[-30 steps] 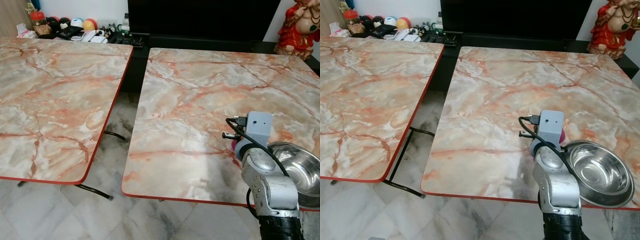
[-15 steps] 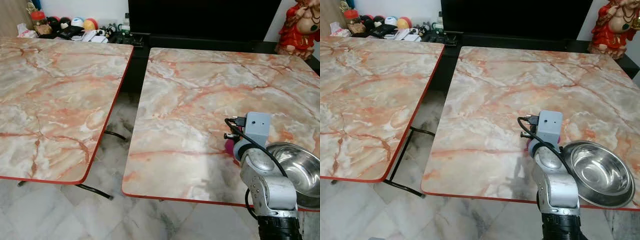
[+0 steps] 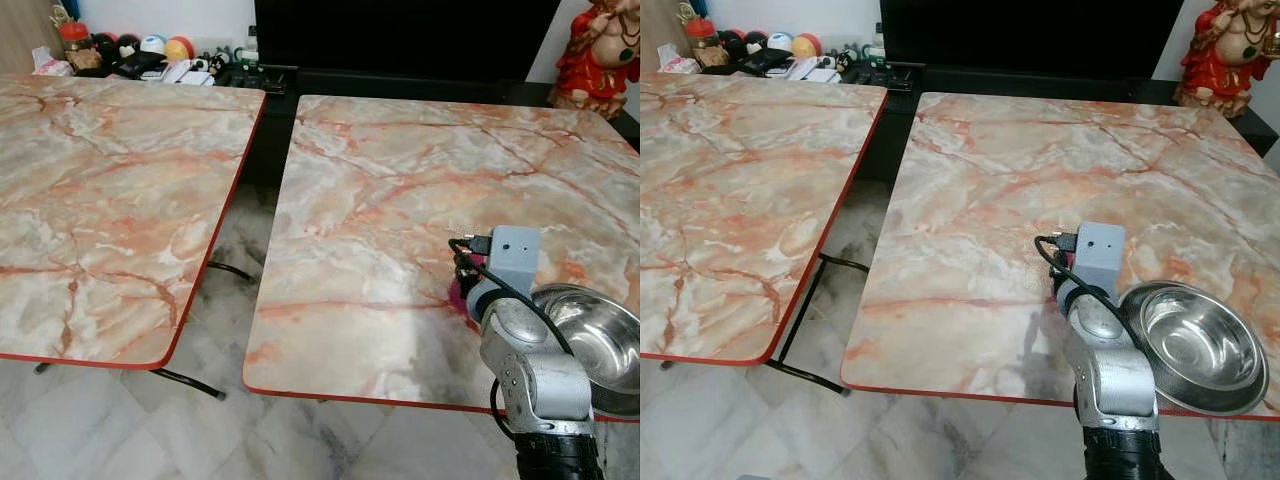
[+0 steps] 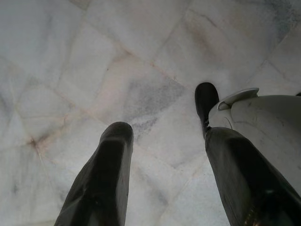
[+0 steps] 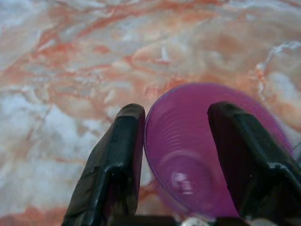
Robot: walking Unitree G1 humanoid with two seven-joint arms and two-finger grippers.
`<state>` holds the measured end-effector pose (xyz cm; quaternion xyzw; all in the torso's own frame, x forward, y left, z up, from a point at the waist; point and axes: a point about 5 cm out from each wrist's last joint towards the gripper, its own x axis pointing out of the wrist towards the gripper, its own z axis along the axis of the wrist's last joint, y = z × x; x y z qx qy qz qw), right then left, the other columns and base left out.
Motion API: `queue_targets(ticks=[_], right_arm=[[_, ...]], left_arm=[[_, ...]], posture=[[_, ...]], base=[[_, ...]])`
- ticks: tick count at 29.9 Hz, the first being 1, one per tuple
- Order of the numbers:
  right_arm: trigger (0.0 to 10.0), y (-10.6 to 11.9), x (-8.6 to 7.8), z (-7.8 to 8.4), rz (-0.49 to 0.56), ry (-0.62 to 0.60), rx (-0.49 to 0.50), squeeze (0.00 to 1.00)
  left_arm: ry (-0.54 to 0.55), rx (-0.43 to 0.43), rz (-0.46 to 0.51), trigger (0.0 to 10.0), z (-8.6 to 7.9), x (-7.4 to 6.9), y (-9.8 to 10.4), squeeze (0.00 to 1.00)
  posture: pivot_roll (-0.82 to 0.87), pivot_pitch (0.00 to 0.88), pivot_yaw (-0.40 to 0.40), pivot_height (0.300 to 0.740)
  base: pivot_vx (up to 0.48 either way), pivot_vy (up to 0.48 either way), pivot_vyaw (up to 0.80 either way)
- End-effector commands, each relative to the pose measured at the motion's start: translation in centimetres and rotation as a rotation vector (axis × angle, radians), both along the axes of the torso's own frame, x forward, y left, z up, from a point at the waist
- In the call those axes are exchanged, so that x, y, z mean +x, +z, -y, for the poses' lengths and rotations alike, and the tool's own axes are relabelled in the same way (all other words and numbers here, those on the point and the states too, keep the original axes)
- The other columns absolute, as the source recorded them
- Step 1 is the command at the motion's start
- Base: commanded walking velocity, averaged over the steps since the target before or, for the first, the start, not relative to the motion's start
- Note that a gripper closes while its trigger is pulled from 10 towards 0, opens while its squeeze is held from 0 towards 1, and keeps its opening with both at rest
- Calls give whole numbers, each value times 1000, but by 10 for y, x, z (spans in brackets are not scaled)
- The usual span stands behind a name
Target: Setting the table
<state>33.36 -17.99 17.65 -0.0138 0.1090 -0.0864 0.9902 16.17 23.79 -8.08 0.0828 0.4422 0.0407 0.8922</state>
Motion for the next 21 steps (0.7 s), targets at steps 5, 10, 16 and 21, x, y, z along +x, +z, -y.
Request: queue_targets(ticks=[5,10,16,21], right_arm=[[10000,-5,-2,-1,-19,9,-4,0],[10000,3,0,1,32,-9,2,0],[10000,8,1,4,56,-22,-12,0],[10000,17,0,5,128,-41,-14,0]], left_arm=[[-8,1,-58,10000,0,-13,-6,0],[-6,1,-58,10000,0,-14,-6,0],[-5,0,-54,10000,0,-13,-6,0],[-7,-1,-53,10000,0,-12,-6,0]], posture=[[-1,182,-34,740],[-2,182,-34,740],[-2,181,-34,740],[-2,179,-34,740]], base=[[0,0,0],[0,0,0],[0,0,0],[0,0,0]])
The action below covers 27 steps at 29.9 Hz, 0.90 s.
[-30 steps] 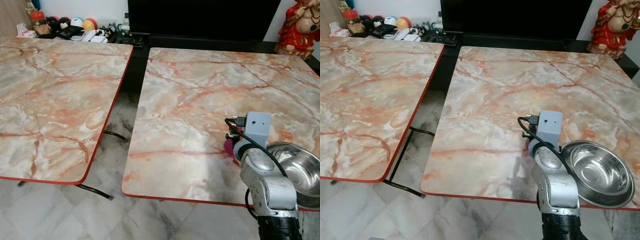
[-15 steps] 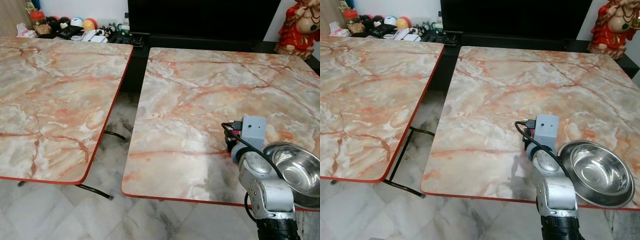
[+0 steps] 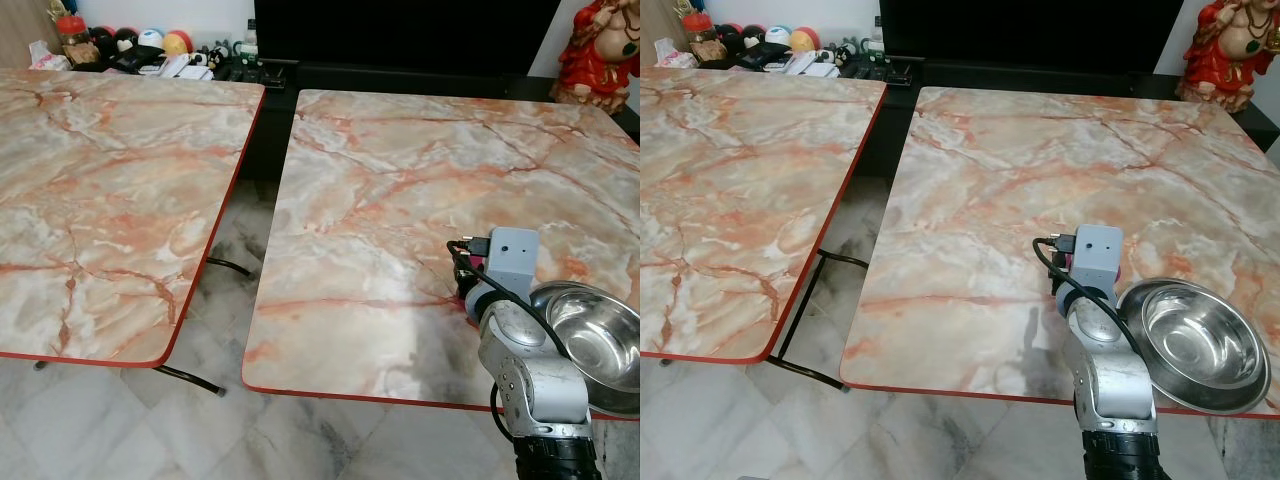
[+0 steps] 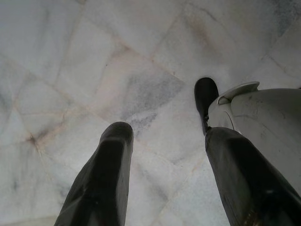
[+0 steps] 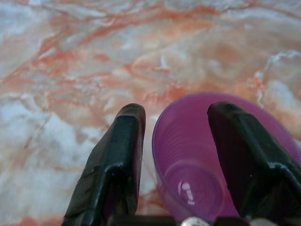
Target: Setting the table
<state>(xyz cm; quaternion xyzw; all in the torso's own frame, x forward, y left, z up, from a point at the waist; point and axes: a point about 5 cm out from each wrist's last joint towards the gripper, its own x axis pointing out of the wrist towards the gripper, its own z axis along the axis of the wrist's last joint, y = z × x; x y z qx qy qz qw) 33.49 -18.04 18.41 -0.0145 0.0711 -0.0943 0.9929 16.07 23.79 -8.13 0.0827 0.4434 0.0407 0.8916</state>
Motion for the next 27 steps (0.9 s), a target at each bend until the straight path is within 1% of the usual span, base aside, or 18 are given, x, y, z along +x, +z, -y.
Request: queue_targets(ticks=[1,9,10,12,13,14,15,17,18,21,25,27], right_arm=[[10000,9,-1,4,52,-27,-4,0],[10000,23,0,-3,163,13,40,0],[10000,23,0,-3,163,13,40,0],[10000,31,0,-5,228,29,43,0],[10000,37,-1,-7,276,49,19,0],[10000,39,-1,-8,297,59,7,0],[10000,39,-1,-8,297,59,7,0],[10000,43,-2,-9,328,69,22,0],[10000,48,-3,-8,359,79,16,0],[10000,51,-4,-6,381,84,-1,0],[10000,48,-3,-3,380,80,-10,0],[10000,46,-3,-2,377,77,-12,0]], left_arm=[[-7,-1,-51,10000,0,-11,-5,0],[-5,2,-51,10000,0,-11,-5,0],[-5,2,-51,10000,0,-11,-5,0],[-4,4,-47,10000,-1,-11,-5,0],[-3,5,-46,10000,-1,-11,-5,0],[-3,6,-45,10000,-1,-11,-5,0],[-3,6,-45,10000,-1,-11,-5,0],[-5,13,-33,10000,-5,-9,-3,0],[9,25,-11,10000,-12,-6,1,0],[23,54,7,10000,-23,-5,5,0],[28,76,11,10000,-29,-3,8,0],[30,76,16,10000,-29,-2,8,0]], posture=[[-2,179,-34,740],[0,180,-34,740],[0,180,-34,740],[0,178,-31,740],[0,177,-31,740],[0,175,-29,740],[0,175,-29,740],[-4,169,-25,740],[-4,167,-24,740],[-1,160,-23,740],[1,147,-21,740],[5,130,-18,740]], base=[[0,0,0],[0,0,0],[0,0,0],[0,0,0],[0,0,0],[0,0,0],[0,0,0],[0,0,0],[0,0,0],[0,0,0],[0,0,0],[0,0,0]])
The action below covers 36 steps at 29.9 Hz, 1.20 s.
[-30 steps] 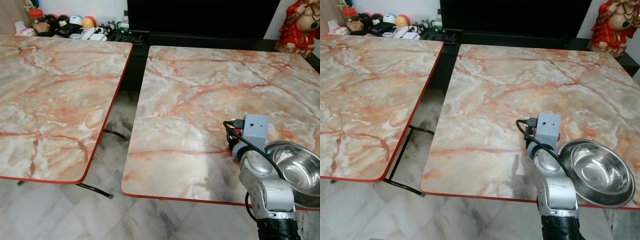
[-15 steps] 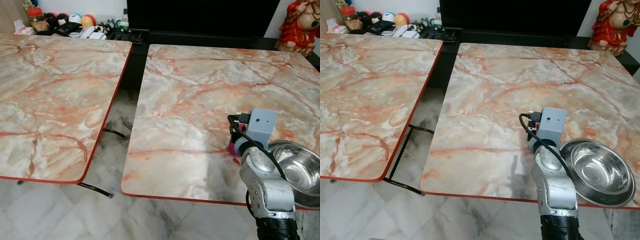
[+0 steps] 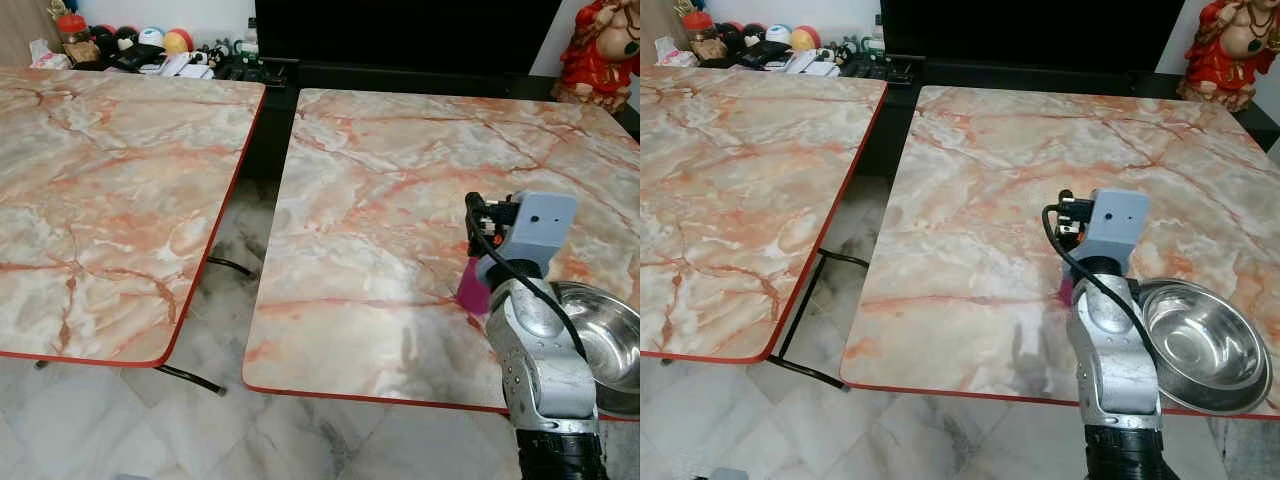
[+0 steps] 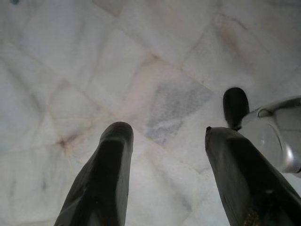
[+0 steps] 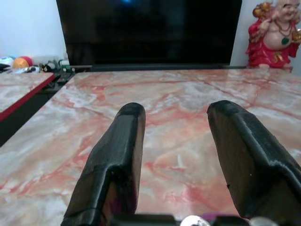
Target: Setting the table
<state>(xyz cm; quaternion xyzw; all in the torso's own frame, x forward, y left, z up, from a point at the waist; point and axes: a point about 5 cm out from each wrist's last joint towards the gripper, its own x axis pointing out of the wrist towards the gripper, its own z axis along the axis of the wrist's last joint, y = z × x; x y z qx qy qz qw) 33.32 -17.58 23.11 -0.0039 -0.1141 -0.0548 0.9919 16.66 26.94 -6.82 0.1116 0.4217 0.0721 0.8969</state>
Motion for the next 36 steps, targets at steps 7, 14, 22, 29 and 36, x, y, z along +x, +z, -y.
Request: queue_targets(ticks=[7,14,22,29,36], right_arm=[[10000,-4,-2,-1,15,2,4,0],[10000,-4,-3,0,25,-1,-3,0],[10000,-4,-1,-4,36,20,-10,0],[10000,-5,-3,-6,33,25,-51,0],[10000,-5,-2,-5,30,21,-36,0]], left_arm=[[-8,-27,-23,10000,10,-3,-5,0],[-14,-41,-19,10000,15,-1,-6,0],[-19,-42,-25,10000,16,0,-6,0],[-24,-43,-25,10000,16,2,-5,0],[-17,-47,-16,10000,15,4,-4,0]], posture=[[-3,94,-9,740],[-6,62,-6,740],[1,41,-5,740],[-8,45,-2,740],[-2,90,-1,740]], base=[[0,0,0],[0,0,0],[0,0,0],[0,0,88],[0,0,554]])
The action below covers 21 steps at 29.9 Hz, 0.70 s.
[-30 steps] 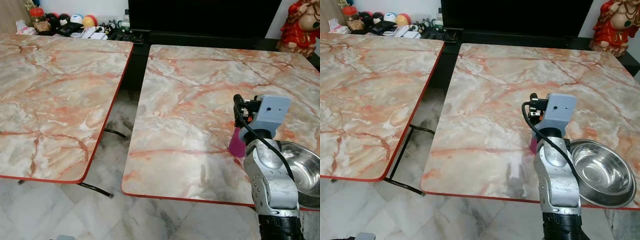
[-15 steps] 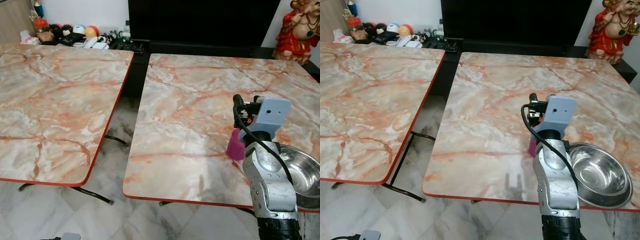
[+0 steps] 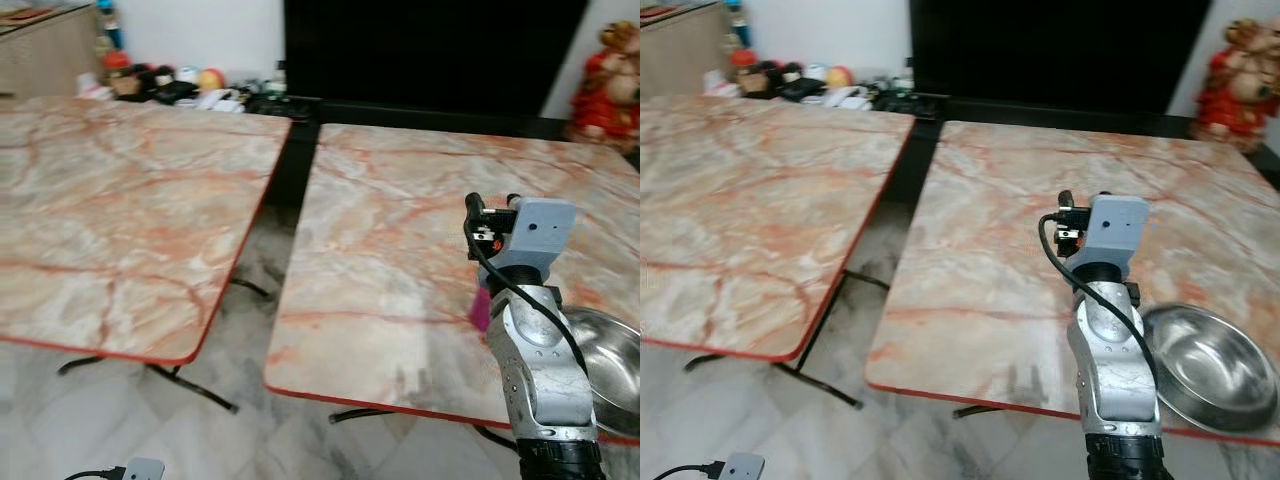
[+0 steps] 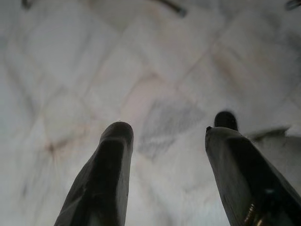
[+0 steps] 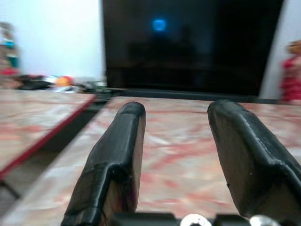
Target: Setting the table
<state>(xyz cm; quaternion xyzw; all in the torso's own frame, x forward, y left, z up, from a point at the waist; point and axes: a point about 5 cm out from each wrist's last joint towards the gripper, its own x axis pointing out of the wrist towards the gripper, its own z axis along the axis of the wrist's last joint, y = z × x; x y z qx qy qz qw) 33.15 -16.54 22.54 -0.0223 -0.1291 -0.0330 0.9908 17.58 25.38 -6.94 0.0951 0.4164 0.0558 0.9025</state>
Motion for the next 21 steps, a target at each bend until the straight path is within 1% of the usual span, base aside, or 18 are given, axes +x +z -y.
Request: queue_targets(ticks=[1,8,12,21], right_arm=[[10000,1,0,5,4,-19,13,0],[10000,4,1,6,15,-23,37,0],[10000,4,2,3,7,-17,37,0],[10000,4,2,1,5,-10,40,0]], left_arm=[[0,-3,-29,10000,-1,-5,-3,0],[15,-6,-41,10000,-1,-10,-5,0],[21,-8,-43,10000,-1,-10,-5,0],[21,-10,-47,10000,0,-11,-6,0]], posture=[[-2,90,-1,740],[0,117,-2,740],[3,123,-2,740],[4,140,-4,740]], base=[[0,0,0],[0,0,0],[0,0,0],[0,268,0]])
